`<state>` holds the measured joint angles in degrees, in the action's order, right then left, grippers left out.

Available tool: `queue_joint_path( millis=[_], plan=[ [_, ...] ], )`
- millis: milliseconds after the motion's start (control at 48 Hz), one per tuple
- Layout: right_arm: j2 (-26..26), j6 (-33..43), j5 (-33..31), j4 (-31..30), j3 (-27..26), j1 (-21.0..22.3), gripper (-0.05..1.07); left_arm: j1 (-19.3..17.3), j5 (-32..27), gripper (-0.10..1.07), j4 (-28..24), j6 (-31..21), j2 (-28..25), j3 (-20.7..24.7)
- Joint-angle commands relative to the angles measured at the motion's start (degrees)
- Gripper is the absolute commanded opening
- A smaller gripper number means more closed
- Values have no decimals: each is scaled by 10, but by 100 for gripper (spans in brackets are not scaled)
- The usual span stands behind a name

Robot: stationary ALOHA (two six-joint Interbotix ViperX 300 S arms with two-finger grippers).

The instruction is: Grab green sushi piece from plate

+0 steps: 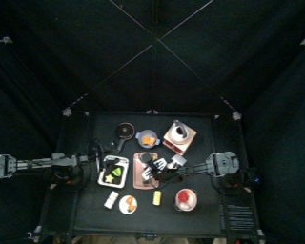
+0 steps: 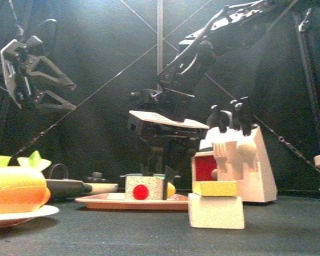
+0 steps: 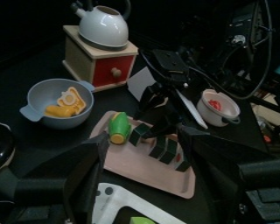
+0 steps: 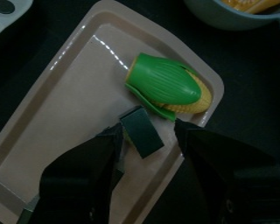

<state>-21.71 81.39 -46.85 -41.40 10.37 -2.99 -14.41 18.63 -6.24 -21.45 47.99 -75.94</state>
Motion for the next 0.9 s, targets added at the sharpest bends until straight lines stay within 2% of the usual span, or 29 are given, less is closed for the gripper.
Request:
queue_joint_path(
  millis=[0, 479, 875],
  plan=[
    [10, 0, 4, -2, -12, 4, 84, -2, 3, 96, 0, 1, -1, 7],
    [18, -2, 14, 10, -13, 5, 60, -1, 3, 96, 0, 1, -1, 1],
    [76, -1, -15, -27, -16, -10, 59, -1, 3, 96, 1, 1, -1, 0]
  ],
)
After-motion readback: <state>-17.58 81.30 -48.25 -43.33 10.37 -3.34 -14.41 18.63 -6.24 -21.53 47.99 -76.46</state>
